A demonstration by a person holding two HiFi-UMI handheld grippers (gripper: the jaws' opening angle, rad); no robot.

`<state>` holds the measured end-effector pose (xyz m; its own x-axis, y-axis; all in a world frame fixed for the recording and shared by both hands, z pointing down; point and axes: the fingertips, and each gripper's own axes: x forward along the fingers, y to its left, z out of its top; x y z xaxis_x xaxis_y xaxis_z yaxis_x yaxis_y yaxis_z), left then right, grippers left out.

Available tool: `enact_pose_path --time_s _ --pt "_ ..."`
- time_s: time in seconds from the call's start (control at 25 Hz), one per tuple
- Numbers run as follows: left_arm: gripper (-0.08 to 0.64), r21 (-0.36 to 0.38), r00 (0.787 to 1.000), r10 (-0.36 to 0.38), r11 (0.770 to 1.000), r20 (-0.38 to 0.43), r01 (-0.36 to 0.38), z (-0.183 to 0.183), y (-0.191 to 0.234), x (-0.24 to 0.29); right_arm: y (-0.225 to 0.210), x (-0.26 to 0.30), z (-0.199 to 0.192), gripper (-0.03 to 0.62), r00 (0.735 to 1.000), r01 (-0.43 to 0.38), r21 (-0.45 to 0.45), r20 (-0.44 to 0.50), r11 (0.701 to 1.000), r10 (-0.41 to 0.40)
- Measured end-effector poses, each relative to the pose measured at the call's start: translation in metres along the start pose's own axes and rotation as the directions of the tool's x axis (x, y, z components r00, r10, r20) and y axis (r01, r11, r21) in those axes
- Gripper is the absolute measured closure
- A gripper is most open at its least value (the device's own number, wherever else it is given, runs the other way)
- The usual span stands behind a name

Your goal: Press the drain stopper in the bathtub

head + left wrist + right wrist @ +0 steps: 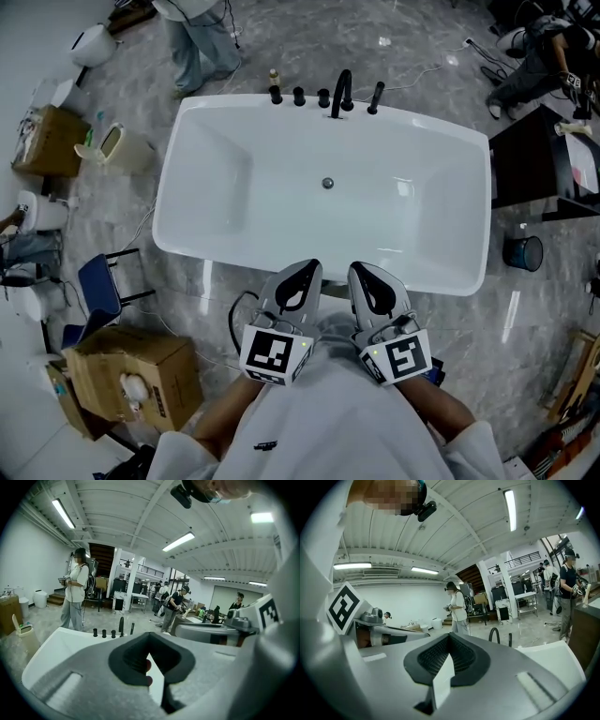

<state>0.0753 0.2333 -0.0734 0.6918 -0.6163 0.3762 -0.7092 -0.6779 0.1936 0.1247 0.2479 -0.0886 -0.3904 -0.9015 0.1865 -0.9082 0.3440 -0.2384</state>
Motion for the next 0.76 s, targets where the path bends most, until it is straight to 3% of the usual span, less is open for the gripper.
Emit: enact_pose_path --time_s 0.16,0.36,0.52,0.76 --pt "0.561 0.013 1.0 -0.012 1.0 -0.01 0.012 -0.003 0.002 -0.002 0.002 0.003 -0.004 0.598 1.0 0.0 0.043 0.006 0.999 0.0" --pt "0.561 0.025 1.0 -0.004 1.0 0.011 0.004 0.003 0.011 0.0 0.035 0.018 0.015 0.598 0.994 -0.079 -0.076 0.066 0.994 0.084" --pt "0.561 0.023 1.0 0.01 1.0 0.008 -0.01 0.001 0.008 0.001 0.038 0.013 -0.002 0.598 0.998 -0.055 -0.164 -0.047 0.985 0.048" --pt "0.561 0.019 1.0 0.007 1.0 0.006 -0.007 0.0 0.007 0.019 0.008 0.006 0.004 0.598 0.999 0.033 -0.153 0.011 0.988 -0.032"
